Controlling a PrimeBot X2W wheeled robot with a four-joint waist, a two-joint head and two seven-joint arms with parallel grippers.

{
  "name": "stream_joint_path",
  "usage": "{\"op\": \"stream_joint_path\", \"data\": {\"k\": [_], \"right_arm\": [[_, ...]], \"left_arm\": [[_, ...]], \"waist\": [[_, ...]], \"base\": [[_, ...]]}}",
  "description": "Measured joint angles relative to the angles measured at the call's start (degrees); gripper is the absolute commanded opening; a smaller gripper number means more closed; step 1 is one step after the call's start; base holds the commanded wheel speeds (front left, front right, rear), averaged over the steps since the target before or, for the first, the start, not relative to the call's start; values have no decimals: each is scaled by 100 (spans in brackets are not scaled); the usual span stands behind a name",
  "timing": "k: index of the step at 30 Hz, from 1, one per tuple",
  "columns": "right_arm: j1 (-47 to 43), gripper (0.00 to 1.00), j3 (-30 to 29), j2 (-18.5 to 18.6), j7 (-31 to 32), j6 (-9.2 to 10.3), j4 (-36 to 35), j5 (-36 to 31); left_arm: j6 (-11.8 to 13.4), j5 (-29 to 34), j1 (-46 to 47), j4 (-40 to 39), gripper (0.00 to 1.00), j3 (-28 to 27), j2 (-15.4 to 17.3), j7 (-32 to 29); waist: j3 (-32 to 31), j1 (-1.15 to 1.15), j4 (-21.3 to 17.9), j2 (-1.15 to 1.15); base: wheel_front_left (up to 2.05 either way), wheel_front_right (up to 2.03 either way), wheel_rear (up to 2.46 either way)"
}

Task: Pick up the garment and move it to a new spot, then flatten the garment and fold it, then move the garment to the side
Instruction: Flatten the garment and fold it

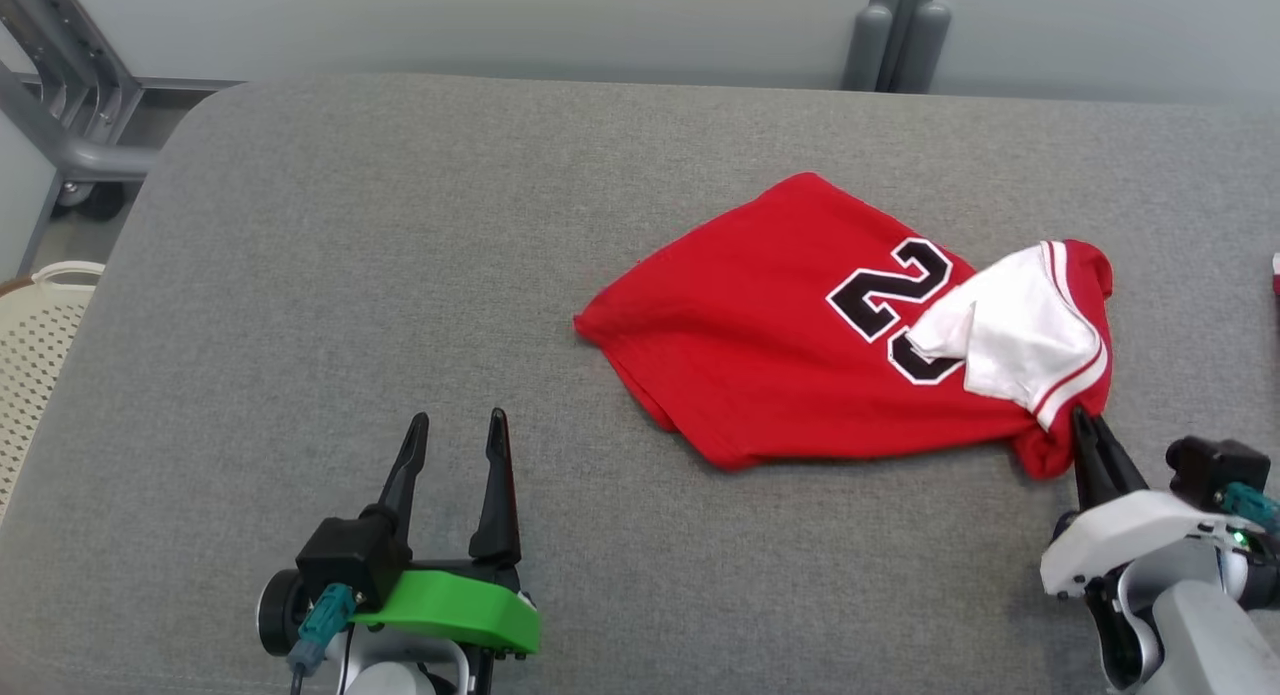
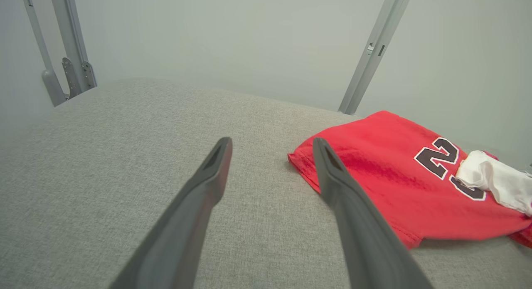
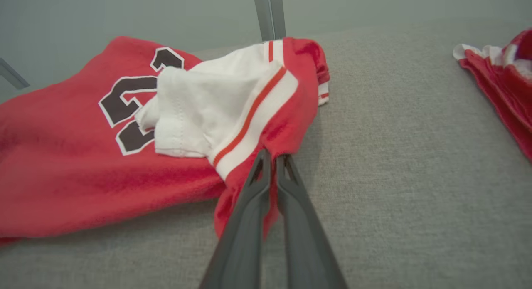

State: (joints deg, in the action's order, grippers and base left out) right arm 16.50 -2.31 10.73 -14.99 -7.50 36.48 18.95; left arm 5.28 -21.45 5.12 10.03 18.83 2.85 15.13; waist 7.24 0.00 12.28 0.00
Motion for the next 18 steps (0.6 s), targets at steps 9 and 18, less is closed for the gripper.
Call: {"op": "stream_joint_path", "data": {"k": [9,18], "right_arm": [[-331,100,-283,-256,0,0,-433,-330],[-666,100,-438,-332,-2,0,-1295,-410]], "left_arm": [[-94,37,147,162,100,122,0,0],[-257,27,726,1076,100,318,-2,1]], "waist": [[24,0,-290,0],[-31,0,-722,0]], "base": [[0,0,0],[0,0,0]]}}
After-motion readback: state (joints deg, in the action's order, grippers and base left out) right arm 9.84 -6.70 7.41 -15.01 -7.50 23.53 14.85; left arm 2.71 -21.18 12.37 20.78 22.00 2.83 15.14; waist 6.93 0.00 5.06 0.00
